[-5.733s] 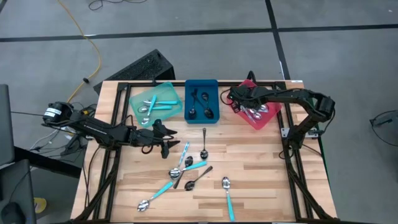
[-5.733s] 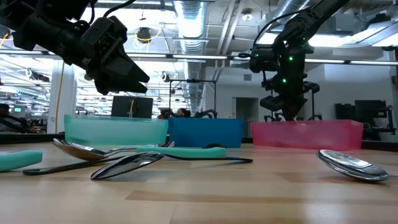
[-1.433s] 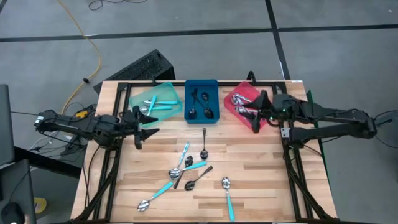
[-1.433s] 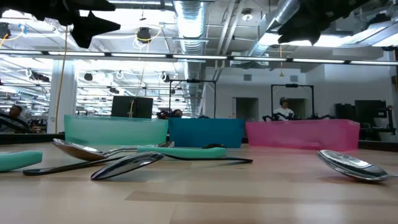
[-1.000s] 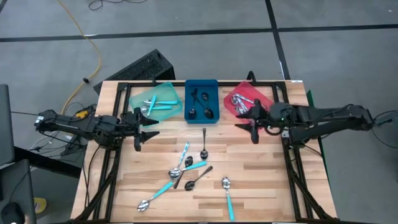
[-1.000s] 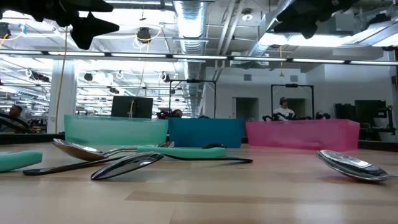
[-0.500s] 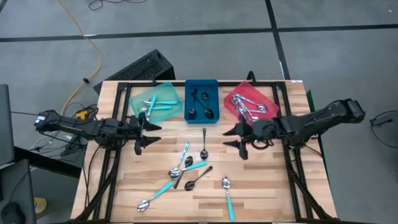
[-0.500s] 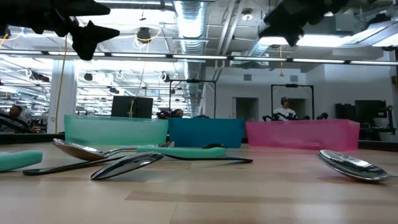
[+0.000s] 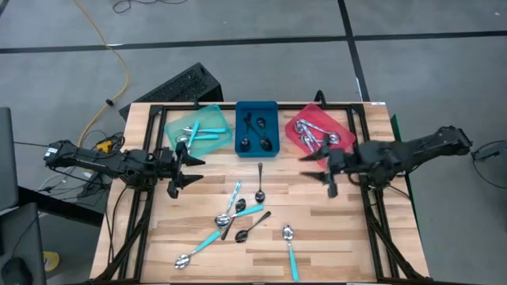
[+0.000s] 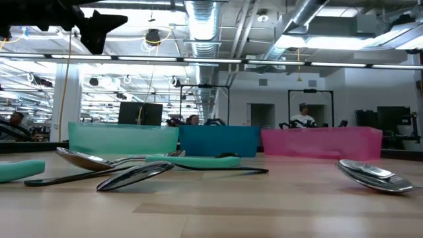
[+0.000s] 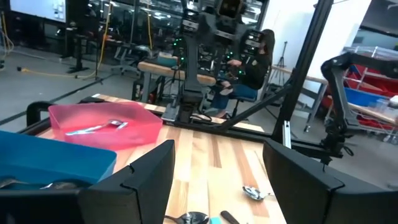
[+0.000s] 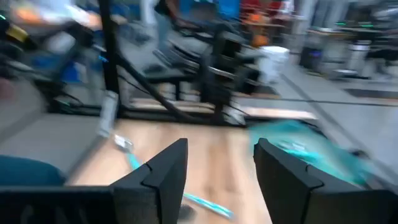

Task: Sort silverware by color (type)
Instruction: Put the blue spoon into the light blue bin

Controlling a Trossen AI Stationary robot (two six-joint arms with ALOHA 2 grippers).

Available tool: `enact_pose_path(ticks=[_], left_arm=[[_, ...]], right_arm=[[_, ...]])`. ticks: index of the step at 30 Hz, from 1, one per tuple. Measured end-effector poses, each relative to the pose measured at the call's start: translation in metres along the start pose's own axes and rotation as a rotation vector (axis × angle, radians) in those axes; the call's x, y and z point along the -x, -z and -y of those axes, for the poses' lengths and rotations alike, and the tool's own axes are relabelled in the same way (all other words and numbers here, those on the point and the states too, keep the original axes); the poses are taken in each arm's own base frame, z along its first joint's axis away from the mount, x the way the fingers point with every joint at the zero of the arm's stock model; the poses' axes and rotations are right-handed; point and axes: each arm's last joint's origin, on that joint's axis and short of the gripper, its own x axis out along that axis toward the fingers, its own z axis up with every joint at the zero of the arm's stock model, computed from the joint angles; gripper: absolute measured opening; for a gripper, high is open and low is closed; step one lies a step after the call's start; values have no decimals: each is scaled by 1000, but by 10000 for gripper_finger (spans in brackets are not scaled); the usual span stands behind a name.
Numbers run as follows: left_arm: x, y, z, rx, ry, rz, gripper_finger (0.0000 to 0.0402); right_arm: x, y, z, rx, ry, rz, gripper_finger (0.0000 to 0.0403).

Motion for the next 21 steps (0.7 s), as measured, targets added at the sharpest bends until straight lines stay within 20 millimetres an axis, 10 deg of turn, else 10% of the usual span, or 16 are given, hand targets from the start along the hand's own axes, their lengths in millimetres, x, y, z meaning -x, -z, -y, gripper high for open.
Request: enact_pose_path(ticks=[10,21], left_arm=[[0,0,0,-12,0,0,228],[0,0,0,-11,0,0,228]], right_arm=[[54,-2,17,-29,121,-30,205],[41,50,14,-42,131,-47,204]])
